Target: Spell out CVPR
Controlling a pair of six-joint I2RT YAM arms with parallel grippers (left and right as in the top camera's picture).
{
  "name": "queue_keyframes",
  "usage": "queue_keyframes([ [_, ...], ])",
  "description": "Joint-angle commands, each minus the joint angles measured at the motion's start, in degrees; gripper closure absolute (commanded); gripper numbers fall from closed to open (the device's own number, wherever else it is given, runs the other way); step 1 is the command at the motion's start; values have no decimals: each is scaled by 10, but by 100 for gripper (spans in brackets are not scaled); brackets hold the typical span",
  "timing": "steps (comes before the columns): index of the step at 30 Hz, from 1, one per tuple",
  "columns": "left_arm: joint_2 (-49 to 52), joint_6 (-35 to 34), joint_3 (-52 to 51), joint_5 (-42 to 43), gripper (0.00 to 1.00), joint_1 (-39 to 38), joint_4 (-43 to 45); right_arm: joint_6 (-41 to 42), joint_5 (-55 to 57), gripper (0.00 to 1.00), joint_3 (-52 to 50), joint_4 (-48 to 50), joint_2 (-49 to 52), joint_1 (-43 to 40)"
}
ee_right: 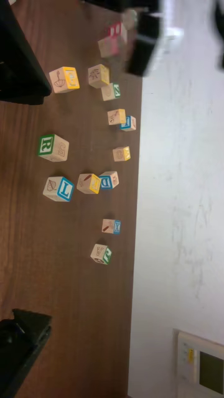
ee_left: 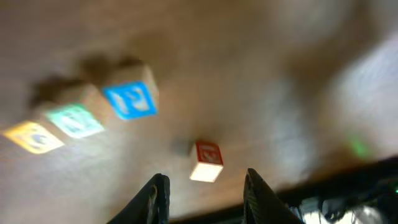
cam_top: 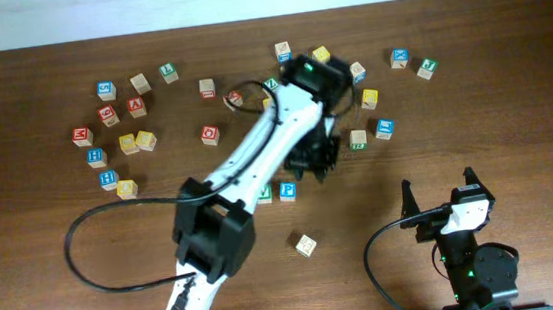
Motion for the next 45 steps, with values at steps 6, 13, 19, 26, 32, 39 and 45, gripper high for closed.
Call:
queue_keyframes([
  [6, -162, -58, 60, -120, 1, 283, -1, -3, 5, 2, -3, -4, -4, 3],
  [13, -162, -68, 58, -120, 1, 473, -1, 49, -112, 2, -3, 142, -4, 4],
  [19, -162, -68, 58, -120, 1, 477, -1, 153, -246, 2, 21, 289, 2, 4],
  [26, -162, -68, 58, -120, 1, 477, -1, 100, -321, 2, 433, -182, 453, 4],
  [32, -162, -68, 58, -120, 1, 477, -1, 154, -415, 3, 493, -150, 696, 40],
  [39, -162, -68, 58, -120, 1, 477, -1, 287, 142, 4, 493, -229, 885, 217],
  [45, -162, -68, 58, -120, 1, 477, -1, 282, 164, 24, 493, -151, 944, 216],
])
